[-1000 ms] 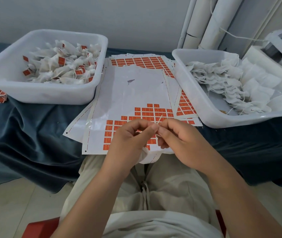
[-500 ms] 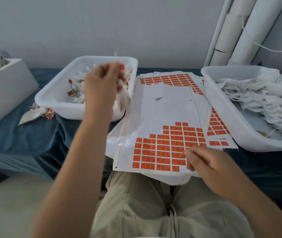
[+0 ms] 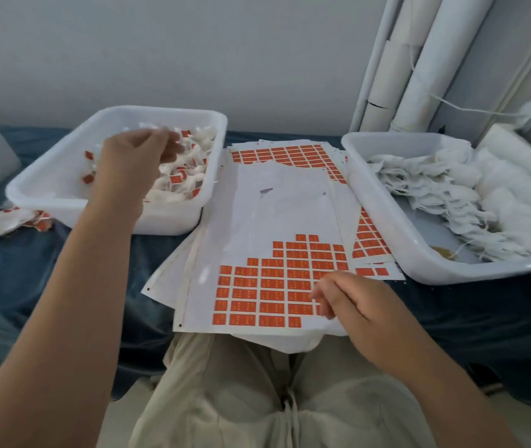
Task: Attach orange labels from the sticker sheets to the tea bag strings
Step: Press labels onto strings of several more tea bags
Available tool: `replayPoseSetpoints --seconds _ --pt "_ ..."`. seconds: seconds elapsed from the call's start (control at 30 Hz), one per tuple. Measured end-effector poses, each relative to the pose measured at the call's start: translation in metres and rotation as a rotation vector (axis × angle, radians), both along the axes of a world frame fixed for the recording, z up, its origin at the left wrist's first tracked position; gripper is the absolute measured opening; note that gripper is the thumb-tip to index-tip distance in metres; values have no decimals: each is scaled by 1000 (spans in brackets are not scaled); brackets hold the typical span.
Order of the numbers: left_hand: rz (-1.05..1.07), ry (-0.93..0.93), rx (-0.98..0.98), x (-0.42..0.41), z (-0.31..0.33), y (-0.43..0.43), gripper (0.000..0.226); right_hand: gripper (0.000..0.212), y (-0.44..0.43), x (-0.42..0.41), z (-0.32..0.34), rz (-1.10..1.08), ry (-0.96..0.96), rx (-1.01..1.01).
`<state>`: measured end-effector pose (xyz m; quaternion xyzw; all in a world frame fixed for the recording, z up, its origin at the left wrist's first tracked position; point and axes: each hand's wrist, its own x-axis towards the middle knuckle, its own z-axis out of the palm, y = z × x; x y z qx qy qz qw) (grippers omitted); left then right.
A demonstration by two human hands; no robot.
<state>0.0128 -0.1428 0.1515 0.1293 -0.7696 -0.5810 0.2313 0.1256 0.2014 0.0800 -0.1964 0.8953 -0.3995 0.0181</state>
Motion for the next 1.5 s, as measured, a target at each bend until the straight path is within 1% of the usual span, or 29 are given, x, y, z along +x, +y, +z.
replayPoseSetpoints --seconds 0.07,0.13,0.2,0.23,0.3,0.37,0.43,0.47,0.53,0.67,0.8,0.87,0.93,0.97,1.03,1.07,1.13,1.27,1.37,1.43,1.5 --pt "-21 13 2 33 -12 25 30 39 8 -5 8 -114 14 -35" --pt "-122 -3 16 65 -26 54 32 37 22 -15 22 -271 84 -85" --pt "-233 -39 26 90 -42 82 28 25 46 -33 38 -421 168 -121" --pt "-273 -57 25 99 -50 94 27 19 60 -46 46 -476 184 -102" --pt "-347 -93 43 112 -64 114 30 14 93 -79 58 -531 138 34" --pt "-415 -140 82 119 -73 128 34 16 121 -117 64 -514 0 254" --pt "-460 -169 102 122 -78 135 35 20 137 -155 60 -433 -140 470" --pt "-471 -176 115 123 -80 137 37 24 140 -173 55 -385 -165 558" --pt "-488 -185 151 123 -82 138 44 29 139 -205 44 -322 -106 690" --pt "-523 -218 180 123 -84 144 48 34 122 -256 32 -229 136 798" --pt "-521 -273 175 124 -86 149 38 39 108 -279 31 -87 234 888" --pt "-531 -279 163 125 -87 150 35 36 102 -277 35 -82 296 863" --pt "-528 -272 158 124 -89 149 35 28 101 -272 40 -151 358 787" --pt "-524 -264 159 124 -90 149 36 23 102 -268 44 -212 372 709" --pt "-524 -243 164 123 -92 149 35 20 101 -255 56 -336 373 489" --pt "-530 -238 162 123 -93 149 34 19 100 -246 64 -375 365 393" --pt "-549 -232 151 124 -94 150 37 18 96 -223 79 -404 347 270" --pt "-526 -170 90 129 -88 156 44 12 79 -165 106 -382 251 -39" --pt "-458 -54 127 135 -83 165 34 21 60 -120 109 -306 178 -204" --pt "-458 -5 158 140 -82 168 39 30 47 -92 101 -247 133 -278" --pt "-463 13 67 143 -84 168 51 37 31 -66 84 -202 80 -266"
